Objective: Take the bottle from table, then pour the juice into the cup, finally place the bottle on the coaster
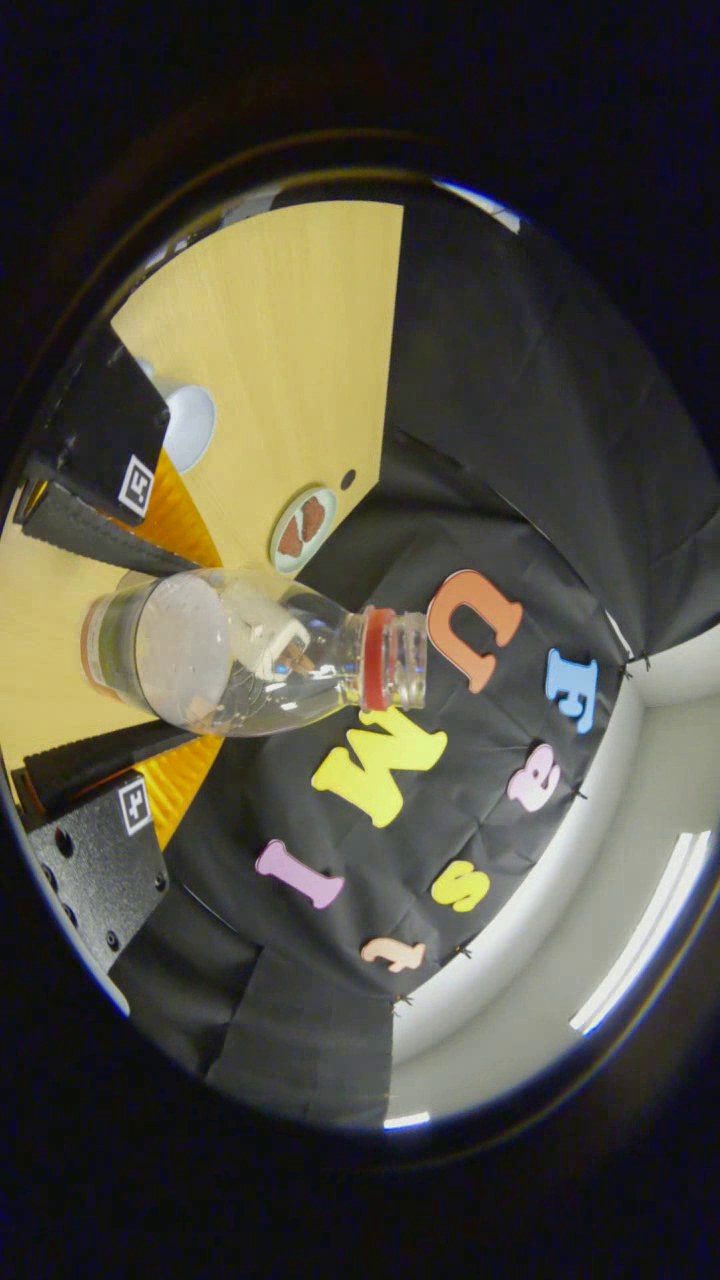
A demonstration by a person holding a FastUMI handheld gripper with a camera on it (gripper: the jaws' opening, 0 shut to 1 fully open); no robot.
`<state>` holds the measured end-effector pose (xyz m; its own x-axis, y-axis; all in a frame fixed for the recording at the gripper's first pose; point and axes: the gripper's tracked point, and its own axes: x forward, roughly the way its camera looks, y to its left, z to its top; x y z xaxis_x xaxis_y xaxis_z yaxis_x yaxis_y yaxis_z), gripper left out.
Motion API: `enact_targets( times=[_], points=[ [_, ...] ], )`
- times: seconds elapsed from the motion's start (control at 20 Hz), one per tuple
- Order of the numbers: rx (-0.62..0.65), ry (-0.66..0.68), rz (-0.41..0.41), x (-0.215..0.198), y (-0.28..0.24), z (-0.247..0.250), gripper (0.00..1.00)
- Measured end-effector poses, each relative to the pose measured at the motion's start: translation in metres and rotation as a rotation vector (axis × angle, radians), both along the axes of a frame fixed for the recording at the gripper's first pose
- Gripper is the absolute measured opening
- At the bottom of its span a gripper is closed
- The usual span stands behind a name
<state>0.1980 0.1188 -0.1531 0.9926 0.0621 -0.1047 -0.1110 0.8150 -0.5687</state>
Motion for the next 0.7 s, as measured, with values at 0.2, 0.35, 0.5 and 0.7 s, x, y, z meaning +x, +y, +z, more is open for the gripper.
enact_targets(
  times=[0.2,0.35,0.5,0.7],
  points=[
    [0.115,-0.018,-0.010,0.004,-0.005,0.010,0.79],
    [0.288,-0.019,-0.024,0.006,-0.016,0.019,0.79],
    [0.374,-0.023,-0.060,0.008,-0.034,0.026,0.79],
    [0.446,-0.016,-0.077,0.017,-0.048,0.029,0.79]
  ],
)
